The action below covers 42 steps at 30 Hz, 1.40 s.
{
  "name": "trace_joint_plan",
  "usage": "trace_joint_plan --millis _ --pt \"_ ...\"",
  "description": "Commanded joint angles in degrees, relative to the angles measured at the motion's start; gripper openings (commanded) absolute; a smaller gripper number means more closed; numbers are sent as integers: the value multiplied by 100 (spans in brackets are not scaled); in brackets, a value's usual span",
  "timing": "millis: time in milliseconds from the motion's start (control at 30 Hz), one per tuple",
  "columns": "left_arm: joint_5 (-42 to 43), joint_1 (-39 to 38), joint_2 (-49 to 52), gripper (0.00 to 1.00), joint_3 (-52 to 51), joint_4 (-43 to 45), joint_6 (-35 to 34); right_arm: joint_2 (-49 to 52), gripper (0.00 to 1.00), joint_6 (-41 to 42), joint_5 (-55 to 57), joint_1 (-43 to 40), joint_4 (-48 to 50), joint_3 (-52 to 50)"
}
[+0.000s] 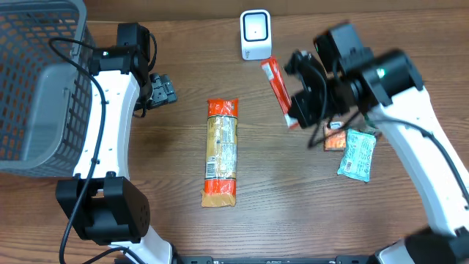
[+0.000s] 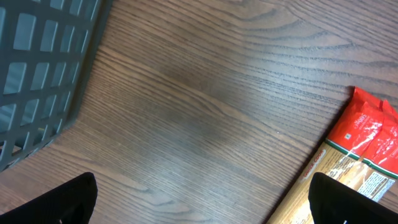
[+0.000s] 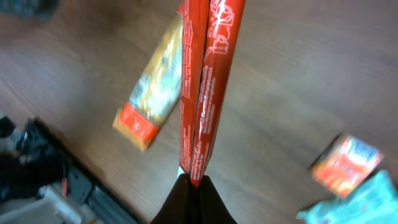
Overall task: Scan the item barcode
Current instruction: 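Carry the red stick snack up and hold it at the scanner window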
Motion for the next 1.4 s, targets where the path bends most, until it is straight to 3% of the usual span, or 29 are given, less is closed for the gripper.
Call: trace_joint_plan --millis 0,233,400,800,1367 --pt "-52 -7 -7 100 -15 7 87 533 3 -57 358 0 -227 1145" --pt "-55 -7 -7 100 -15 7 85 1047 3 -758 1613 72 -17 1526" --pt "-52 -7 -9 100 -15 7 85 1392 4 -1261 3025 358 542 1526" --pt "-52 -7 -9 100 -15 7 85 2570 4 -2288 5136 839 2114 1493" --pt "-52 -7 -7 100 -15 7 85 3982 4 -3388 7138 824 4631 1488"
